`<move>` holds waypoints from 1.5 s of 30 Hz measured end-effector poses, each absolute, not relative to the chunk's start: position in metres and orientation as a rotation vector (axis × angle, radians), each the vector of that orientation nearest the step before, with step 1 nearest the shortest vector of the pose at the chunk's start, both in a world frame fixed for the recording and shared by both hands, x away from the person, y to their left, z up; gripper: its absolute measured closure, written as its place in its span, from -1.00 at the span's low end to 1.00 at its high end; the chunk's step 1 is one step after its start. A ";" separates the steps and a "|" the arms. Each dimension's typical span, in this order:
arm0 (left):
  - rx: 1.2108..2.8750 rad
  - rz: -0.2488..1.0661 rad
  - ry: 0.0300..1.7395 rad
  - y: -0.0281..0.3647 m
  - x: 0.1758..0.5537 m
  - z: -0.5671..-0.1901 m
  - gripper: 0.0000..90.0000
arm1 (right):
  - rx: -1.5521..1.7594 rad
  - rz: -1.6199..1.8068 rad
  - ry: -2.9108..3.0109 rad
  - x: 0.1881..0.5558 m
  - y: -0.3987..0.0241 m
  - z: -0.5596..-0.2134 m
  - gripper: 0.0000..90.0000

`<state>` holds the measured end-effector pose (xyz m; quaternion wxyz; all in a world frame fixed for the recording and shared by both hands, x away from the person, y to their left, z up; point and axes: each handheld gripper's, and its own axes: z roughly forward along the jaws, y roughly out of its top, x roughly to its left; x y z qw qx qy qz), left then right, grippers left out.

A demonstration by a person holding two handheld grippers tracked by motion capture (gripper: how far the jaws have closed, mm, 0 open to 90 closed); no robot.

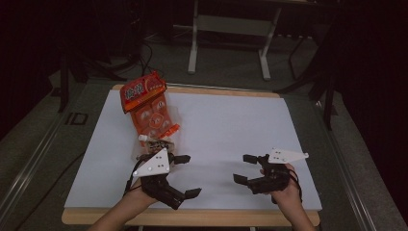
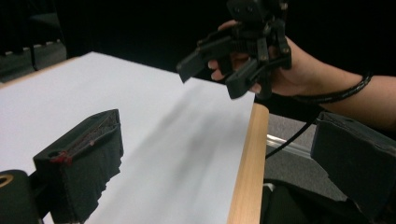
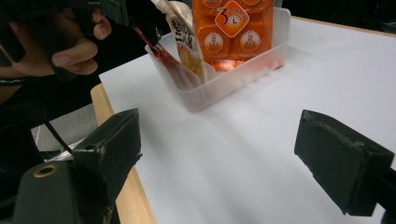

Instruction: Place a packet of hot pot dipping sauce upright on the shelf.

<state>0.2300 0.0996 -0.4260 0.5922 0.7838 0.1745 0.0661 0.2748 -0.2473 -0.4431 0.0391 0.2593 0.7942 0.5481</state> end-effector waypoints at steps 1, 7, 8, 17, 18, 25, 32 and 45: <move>1.823 0.154 0.406 0.100 0.230 -0.426 -0.94 | 0.795 1.680 2.435 0.275 -0.247 -0.443 -0.68; 1.824 0.123 0.418 0.100 0.226 -0.450 -0.93 | 0.812 1.666 2.428 0.273 -0.248 -0.452 -0.68; 1.829 0.128 0.422 0.100 0.226 -0.453 -0.93 | 0.816 1.665 2.427 0.273 -0.248 -0.454 -0.68; 1.850 0.118 0.450 0.103 0.224 -0.480 -0.93 | 0.836 1.670 2.411 0.276 -0.251 -0.462 -0.68; 1.853 0.118 0.453 0.103 0.223 -0.482 -0.93 | 0.843 1.668 2.411 0.276 -0.252 -0.463 -0.68; 1.877 0.147 0.442 0.102 0.220 -0.493 -0.92 | 0.858 1.657 2.406 0.279 -0.254 -0.468 -0.68; 1.910 0.163 0.425 0.102 0.219 -0.508 -0.92 | 0.866 1.646 2.409 0.280 -0.255 -0.472 -0.68; 1.959 0.243 0.384 0.102 0.217 -0.522 -0.92 | 0.851 1.589 2.432 0.280 -0.254 -0.480 -0.68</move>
